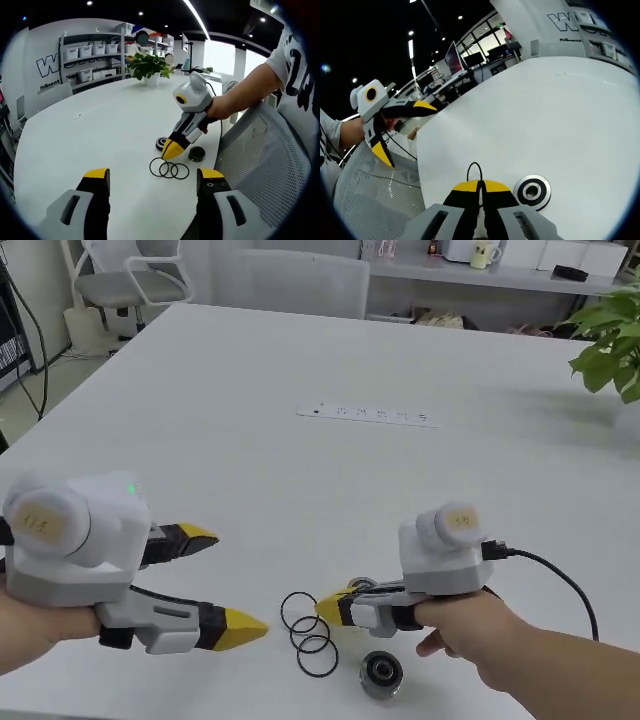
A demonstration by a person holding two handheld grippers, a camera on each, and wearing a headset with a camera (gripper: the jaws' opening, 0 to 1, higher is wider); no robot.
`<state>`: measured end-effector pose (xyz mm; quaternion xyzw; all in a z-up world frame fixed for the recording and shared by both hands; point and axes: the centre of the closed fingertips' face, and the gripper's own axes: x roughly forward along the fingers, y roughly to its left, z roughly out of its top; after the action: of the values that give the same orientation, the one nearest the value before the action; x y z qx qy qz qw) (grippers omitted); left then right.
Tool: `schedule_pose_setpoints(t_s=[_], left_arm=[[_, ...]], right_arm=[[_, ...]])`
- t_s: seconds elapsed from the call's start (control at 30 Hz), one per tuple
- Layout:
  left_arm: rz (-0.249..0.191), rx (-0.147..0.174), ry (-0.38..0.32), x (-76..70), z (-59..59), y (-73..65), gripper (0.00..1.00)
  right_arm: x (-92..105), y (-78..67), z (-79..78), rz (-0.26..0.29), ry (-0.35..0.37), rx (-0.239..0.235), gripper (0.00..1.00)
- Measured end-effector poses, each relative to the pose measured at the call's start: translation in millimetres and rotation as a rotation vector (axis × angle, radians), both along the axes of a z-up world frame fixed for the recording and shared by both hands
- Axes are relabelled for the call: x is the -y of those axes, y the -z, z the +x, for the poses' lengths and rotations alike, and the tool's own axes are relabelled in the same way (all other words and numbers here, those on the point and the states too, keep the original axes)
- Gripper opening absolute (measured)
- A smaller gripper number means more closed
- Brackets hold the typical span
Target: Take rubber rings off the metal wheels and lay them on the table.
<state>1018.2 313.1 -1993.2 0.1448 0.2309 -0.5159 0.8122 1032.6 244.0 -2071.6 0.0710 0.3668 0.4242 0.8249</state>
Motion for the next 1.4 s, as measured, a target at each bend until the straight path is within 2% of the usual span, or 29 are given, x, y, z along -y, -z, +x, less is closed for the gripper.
schedule_pose_setpoints(t_s=[0.4,0.8,0.97,1.17,1.27,1.4], left_arm=[[0.007,0.000,0.001,0.9,1.1,-0.1,0.68],[0.010,-0.006,0.015,6.8,4.4,0.8,0.67],[0.011,-0.008,0.020,10.1,7.8,0.7,0.67],[0.016,-0.011,0.029,15.7,12.0,1.1,0.66],[0.023,-0.010,0.042,20.6,14.1,0.9,0.66],[0.020,-0.009,0.046,26.3,19.0,0.2,0.66]], right_arm=[[6.5,-1.1,1.2,-0.027,0.006,0.028,0.07],[18.1,-24.9,9.5,0.034,0.054,0.068,0.11],[29.4,-34.0,14.9,0.044,0.082,0.096,0.12],[47.5,-36.4,20.2,0.031,0.114,0.117,0.14],[58.7,-39.9,26.4,0.050,0.158,0.124,0.15],[66.7,-40.1,28.3,0.045,0.177,0.133,0.16]])
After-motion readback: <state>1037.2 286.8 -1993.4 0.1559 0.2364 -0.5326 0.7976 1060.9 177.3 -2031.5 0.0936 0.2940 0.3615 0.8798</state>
